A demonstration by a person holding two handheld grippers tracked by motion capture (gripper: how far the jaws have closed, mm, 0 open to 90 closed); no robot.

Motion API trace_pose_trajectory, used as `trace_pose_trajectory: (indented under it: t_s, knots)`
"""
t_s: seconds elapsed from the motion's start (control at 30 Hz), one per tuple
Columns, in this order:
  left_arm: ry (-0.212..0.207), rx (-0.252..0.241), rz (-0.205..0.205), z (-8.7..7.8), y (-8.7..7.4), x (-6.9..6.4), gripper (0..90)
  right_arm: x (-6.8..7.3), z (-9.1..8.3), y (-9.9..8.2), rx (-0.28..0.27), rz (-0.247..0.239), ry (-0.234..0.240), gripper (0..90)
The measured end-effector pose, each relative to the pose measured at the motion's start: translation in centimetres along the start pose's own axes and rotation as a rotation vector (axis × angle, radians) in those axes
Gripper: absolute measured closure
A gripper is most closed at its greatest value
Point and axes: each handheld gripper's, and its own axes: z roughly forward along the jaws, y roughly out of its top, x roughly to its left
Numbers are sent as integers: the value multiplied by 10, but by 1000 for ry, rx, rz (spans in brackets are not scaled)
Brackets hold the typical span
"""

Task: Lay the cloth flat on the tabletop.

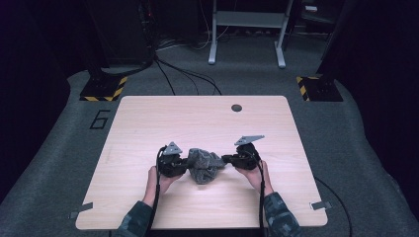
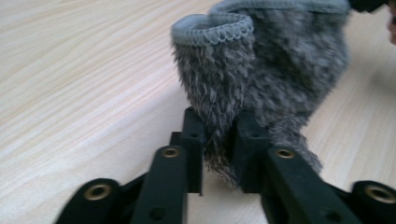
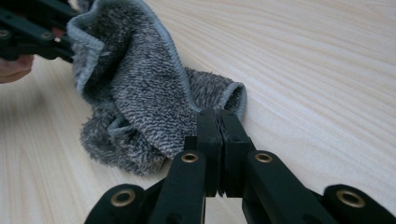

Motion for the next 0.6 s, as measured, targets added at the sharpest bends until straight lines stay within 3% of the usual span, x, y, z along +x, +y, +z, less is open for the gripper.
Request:
trace_pose_trajectory:
  t_s: [0.1,0.13,0.23,0.33,0.37,0.4,0.47,0.6]
  knots:
    - [31,6,-21,-3,-2,-1,496,6,-9,-4,-25,6,-6,887]
    - [40,4,-19,-6,-2,-3,496,6,-9,-4,-25,6,-6,887]
    - [83,-19,2,-16,-1,-15,381,8,-14,-4,-44,-4,-19,854]
    - [76,-69,-3,-28,1,-31,347,11,-16,-4,-47,5,-32,740]
    - [76,-82,6,-33,2,-37,338,10,-16,-4,-41,18,-42,722]
    - [91,-94,43,-39,4,-49,336,7,-14,-4,-40,34,-42,613]
    - [92,-97,49,-39,5,-55,333,5,-12,-4,-34,55,-47,591]
    - [107,-69,70,-30,8,-67,321,-1,-5,-5,-7,111,-56,416]
